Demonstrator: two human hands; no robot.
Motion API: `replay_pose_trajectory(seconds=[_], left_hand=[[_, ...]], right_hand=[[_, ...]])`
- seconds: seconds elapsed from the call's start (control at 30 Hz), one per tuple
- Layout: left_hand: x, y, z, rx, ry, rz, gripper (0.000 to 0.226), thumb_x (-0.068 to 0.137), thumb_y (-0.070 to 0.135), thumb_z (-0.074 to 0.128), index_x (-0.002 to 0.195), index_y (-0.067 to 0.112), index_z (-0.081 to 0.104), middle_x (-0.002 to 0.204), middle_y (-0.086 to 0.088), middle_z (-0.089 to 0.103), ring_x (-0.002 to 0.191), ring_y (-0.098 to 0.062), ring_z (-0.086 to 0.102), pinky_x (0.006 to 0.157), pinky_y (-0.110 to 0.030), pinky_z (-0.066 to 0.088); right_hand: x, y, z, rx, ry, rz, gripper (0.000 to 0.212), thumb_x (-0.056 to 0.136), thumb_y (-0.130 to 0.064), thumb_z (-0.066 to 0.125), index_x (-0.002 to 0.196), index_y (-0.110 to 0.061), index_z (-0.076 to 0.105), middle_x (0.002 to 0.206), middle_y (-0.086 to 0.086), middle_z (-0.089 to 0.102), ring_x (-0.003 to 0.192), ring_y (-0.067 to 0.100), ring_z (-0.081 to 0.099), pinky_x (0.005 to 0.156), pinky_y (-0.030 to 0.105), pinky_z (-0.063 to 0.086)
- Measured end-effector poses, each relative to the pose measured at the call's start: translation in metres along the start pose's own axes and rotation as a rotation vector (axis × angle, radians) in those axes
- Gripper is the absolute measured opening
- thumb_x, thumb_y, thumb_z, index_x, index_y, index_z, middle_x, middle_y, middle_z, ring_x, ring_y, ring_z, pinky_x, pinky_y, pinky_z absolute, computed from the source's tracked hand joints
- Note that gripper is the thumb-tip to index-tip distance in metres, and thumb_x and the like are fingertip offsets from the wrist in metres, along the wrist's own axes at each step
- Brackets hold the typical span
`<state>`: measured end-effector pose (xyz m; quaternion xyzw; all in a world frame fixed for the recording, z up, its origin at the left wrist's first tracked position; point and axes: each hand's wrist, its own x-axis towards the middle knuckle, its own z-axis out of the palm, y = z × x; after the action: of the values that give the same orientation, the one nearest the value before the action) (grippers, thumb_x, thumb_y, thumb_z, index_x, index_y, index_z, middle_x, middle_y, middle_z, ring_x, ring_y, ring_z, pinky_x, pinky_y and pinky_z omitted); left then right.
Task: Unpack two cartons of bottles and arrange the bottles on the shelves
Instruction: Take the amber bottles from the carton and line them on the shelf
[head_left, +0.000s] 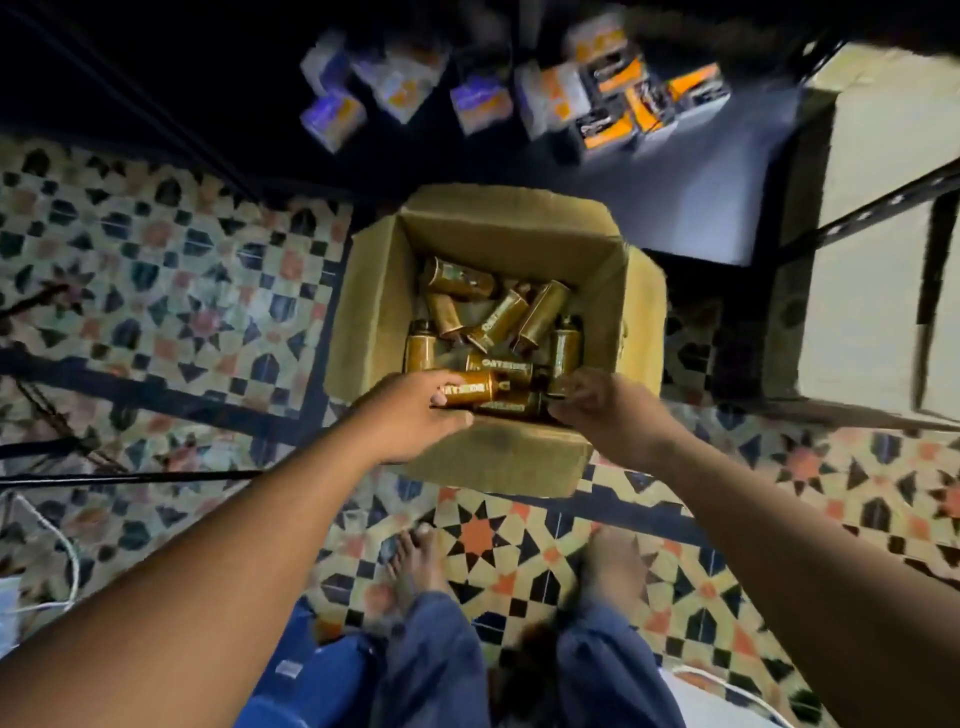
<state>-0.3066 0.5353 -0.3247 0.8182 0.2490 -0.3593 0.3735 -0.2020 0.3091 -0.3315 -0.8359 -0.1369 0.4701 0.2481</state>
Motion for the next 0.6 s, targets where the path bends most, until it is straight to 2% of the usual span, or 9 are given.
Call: replay_pose_trajectory(seconds=[0.07, 0.17, 0.27, 0.33, 0.4, 0.47, 0.53, 0.6], left_hand=[[0.041, -0.017, 0.021, 0.004, 0.051, 0.023, 0.054, 0.093, 0.041, 0.067, 0.143, 0.036, 0.047, 0.128, 0.006, 0.060, 0.102, -0.012, 0.061, 0.089, -0.039, 0.055], [0.094, -0.036, 0.049, 0.004, 0.075, 0.065, 0.051, 0.093, 0.039, 0.068, 0.141, 0.035, 0.051, 0.131, 0.004, 0.060, 0.110, -0.014, 0.060, 0.090, -0.040, 0.055], [0.139, -0.044, 0.065, 0.033, 0.044, 0.095, 0.053, 0.093, 0.039, 0.069, 0.142, 0.036, 0.050, 0.135, 0.003, 0.057, 0.115, -0.017, 0.058, 0.093, -0.040, 0.054], [0.166, -0.046, 0.070, 0.064, 0.016, 0.140, 0.055, 0.092, 0.037, 0.069, 0.143, 0.037, 0.048, 0.139, 0.002, 0.054, 0.114, -0.016, 0.057, 0.088, -0.033, 0.052], [0.188, -0.047, 0.071, 0.108, -0.023, 0.168, 0.058, 0.092, 0.034, 0.069, 0.145, 0.036, 0.046, 0.144, 0.001, 0.050, 0.121, -0.018, 0.054, 0.088, -0.030, 0.047], [0.204, -0.049, 0.072, 0.158, -0.084, 0.173, 0.061, 0.090, 0.032, 0.072, 0.146, 0.034, 0.047, 0.145, 0.001, 0.049, 0.127, -0.021, 0.051, 0.096, -0.034, 0.046], [0.217, -0.050, 0.076, 0.204, -0.134, 0.184, 0.060, 0.086, 0.031, 0.077, 0.140, 0.032, 0.052, 0.138, 0.003, 0.055, 0.123, -0.020, 0.053, 0.099, -0.038, 0.048], [0.227, -0.049, 0.078, 0.247, -0.166, 0.202, 0.056, 0.082, 0.033, 0.080, 0.133, 0.031, 0.058, 0.128, 0.005, 0.058, 0.118, -0.018, 0.055, 0.098, -0.039, 0.049]], right_hand=[[0.037, 0.019, 0.019, 0.102, 0.074, 0.008, 0.035, 0.100, -0.031, 0.063, 0.135, -0.028, 0.059, 0.124, -0.003, 0.070, 0.108, 0.013, 0.066, 0.088, 0.031, 0.057], [0.087, 0.041, 0.044, 0.247, 0.150, 0.054, 0.040, 0.100, -0.024, 0.064, 0.139, -0.027, 0.057, 0.127, -0.004, 0.067, 0.110, 0.010, 0.063, 0.078, 0.018, 0.051], [0.134, 0.059, 0.067, 0.280, 0.185, 0.091, 0.044, 0.100, -0.017, 0.063, 0.142, -0.027, 0.055, 0.127, -0.007, 0.062, 0.100, 0.005, 0.060, 0.066, 0.010, 0.046], [0.163, 0.069, 0.078, 0.319, 0.181, 0.163, 0.046, 0.100, -0.011, 0.060, 0.143, -0.026, 0.051, 0.122, -0.007, 0.058, 0.091, 0.002, 0.060, 0.061, 0.010, 0.047], [0.186, 0.078, 0.084, 0.363, 0.155, 0.256, 0.048, 0.101, -0.008, 0.057, 0.145, -0.024, 0.049, 0.129, -0.005, 0.056, 0.106, 0.010, 0.061, 0.076, 0.018, 0.049], [0.204, 0.085, 0.088, 0.293, 0.168, 0.311, 0.043, 0.101, -0.008, 0.056, 0.142, -0.022, 0.053, 0.137, -0.002, 0.055, 0.121, 0.019, 0.057, 0.086, 0.026, 0.049], [0.216, 0.088, 0.089, 0.206, 0.197, 0.319, 0.038, 0.100, -0.011, 0.058, 0.137, -0.020, 0.057, 0.135, 0.001, 0.058, 0.124, 0.024, 0.056, 0.100, 0.034, 0.048], [0.220, 0.086, 0.090, 0.149, 0.172, 0.326, 0.036, 0.099, -0.015, 0.059, 0.134, -0.025, 0.058, 0.135, 0.003, 0.060, 0.124, 0.026, 0.057, 0.106, 0.043, 0.046]])
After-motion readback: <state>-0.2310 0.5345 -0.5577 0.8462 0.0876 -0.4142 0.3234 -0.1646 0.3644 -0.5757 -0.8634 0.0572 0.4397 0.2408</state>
